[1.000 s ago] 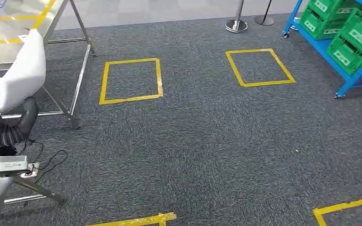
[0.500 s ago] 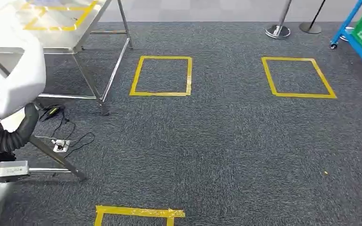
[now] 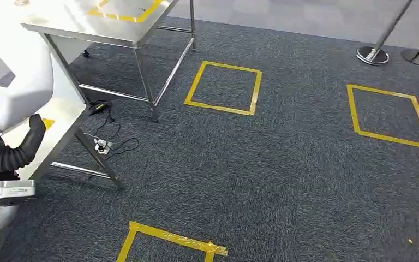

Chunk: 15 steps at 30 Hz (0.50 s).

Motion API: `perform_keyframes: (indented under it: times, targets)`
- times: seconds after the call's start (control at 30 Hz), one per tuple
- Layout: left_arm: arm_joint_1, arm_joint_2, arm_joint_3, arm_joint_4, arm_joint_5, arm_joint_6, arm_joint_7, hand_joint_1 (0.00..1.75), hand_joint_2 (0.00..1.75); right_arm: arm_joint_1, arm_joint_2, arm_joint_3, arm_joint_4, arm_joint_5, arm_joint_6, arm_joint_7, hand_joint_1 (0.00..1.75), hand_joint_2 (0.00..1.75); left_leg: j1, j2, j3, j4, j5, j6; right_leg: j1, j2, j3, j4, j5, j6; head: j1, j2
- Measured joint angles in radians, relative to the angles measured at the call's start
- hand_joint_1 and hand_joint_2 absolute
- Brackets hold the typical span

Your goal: Take the parts from the cabinet and place them on the table.

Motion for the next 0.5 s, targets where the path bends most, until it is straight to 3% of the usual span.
perform_keyframes:
  times: [0.03,0.07,0.1,0.13,0.2,0.23,0.27,0.3,0.33,0.4,0.43,0.47,0.5]
  targets:
    - [-0.002,-0.003,0.000,0.000,0.000,0.000,0.000,1.75,1.75,0.000,0.000,-0.001,0.000,-0.001,-0.001,0.000,0.00,1.75,0.001,-0.013,-0.001,0.002,0.001,-0.003,-0.002,0.020,0.045,-0.092,0.042,-0.003,0.000,0.000]
    - [-0.006,-0.005,-0.001,0.000,-0.002,0.000,0.000,1.75,1.75,0.000,-0.001,-0.003,0.000,-0.003,-0.002,-0.001,0.00,1.75,0.004,-0.025,-0.004,0.005,0.002,-0.009,-0.006,0.075,0.076,-0.165,0.052,-0.004,0.000,0.000]
    - [-0.009,-0.007,-0.001,0.001,-0.002,0.000,0.000,1.75,1.75,0.001,-0.002,-0.004,0.000,-0.004,-0.002,-0.001,0.00,1.75,-0.003,-0.040,-0.007,0.008,0.001,-0.019,0.001,0.078,0.075,-0.171,0.052,-0.002,0.000,0.000]
    - [-0.010,-0.010,-0.002,0.002,-0.003,0.000,0.000,1.75,1.75,-0.001,-0.002,-0.004,0.000,-0.005,-0.002,-0.004,0.00,1.75,-0.001,-0.047,-0.011,0.004,0.005,-0.026,0.001,0.059,0.075,-0.170,0.054,-0.004,0.000,0.000]
    - [-0.010,-0.011,-0.002,0.006,-0.003,0.000,0.000,1.75,1.75,-0.004,-0.002,-0.005,0.000,-0.005,-0.002,-0.004,0.00,1.75,0.004,-0.069,-0.012,-0.008,0.015,-0.042,0.006,0.041,0.076,-0.172,0.058,-0.017,0.000,0.000]
    - [-0.010,-0.011,-0.002,0.007,-0.003,0.002,0.000,1.75,1.75,-0.003,-0.001,-0.005,0.000,-0.005,-0.003,-0.005,0.00,1.75,0.005,-0.074,-0.022,-0.006,0.018,-0.047,-0.004,0.022,0.077,-0.186,0.070,-0.029,0.000,0.000]
    - [-0.013,-0.013,-0.002,0.010,-0.003,0.003,0.000,1.75,1.75,-0.004,-0.003,-0.005,0.000,-0.005,-0.003,-0.005,0.00,1.75,-0.002,-0.012,-0.033,0.014,-0.001,-0.046,-0.001,0.011,0.078,-0.191,0.074,-0.035,-0.003,0.000]
    - [-0.020,-0.014,-0.002,0.012,-0.003,0.003,0.000,1.75,1.75,-0.003,-0.003,-0.005,0.000,-0.005,-0.003,-0.006,0.00,1.75,-0.004,0.032,-0.056,0.064,-0.040,-0.048,0.000,0.000,0.078,-0.192,0.075,-0.042,-0.007,0.000]
    - [-0.023,-0.018,-0.002,0.015,-0.003,0.003,0.000,1.75,1.75,-0.001,-0.003,-0.005,0.000,-0.005,-0.003,-0.006,0.00,1.75,-0.003,0.055,-0.089,0.138,-0.082,-0.051,0.003,-0.014,0.076,-0.192,0.074,-0.043,-0.008,0.000]
    - [-0.022,-0.024,-0.002,0.021,-0.003,0.004,0.000,1.75,1.75,0.004,-0.004,-0.006,0.000,-0.004,-0.003,-0.006,0.00,1.75,-0.001,0.070,-0.152,0.289,-0.141,-0.056,0.007,-0.045,0.074,-0.191,0.072,-0.046,-0.008,0.000]
    - [-0.022,-0.027,-0.002,0.025,-0.003,0.004,0.000,1.75,1.75,0.006,-0.004,-0.006,0.000,-0.004,-0.003,-0.006,0.00,1.75,0.000,0.072,-0.155,0.303,-0.137,-0.058,0.007,-0.060,0.074,-0.191,0.071,-0.046,-0.008,0.000]
    - [-0.023,-0.030,-0.002,0.027,-0.003,0.004,0.002,1.75,1.75,0.006,-0.004,-0.006,0.000,-0.004,-0.004,-0.003,0.00,1.75,0.000,0.075,-0.131,0.266,-0.111,-0.058,0.007,-0.075,0.075,-0.191,0.070,-0.046,-0.008,0.000]
    - [-0.024,-0.031,-0.001,0.030,-0.003,0.004,0.007,1.75,1.75,0.005,-0.004,-0.006,0.000,-0.003,-0.004,-0.003,0.00,1.75,0.000,0.082,-0.088,0.195,-0.075,-0.058,0.007,-0.088,0.076,-0.189,0.068,-0.043,-0.008,0.000]
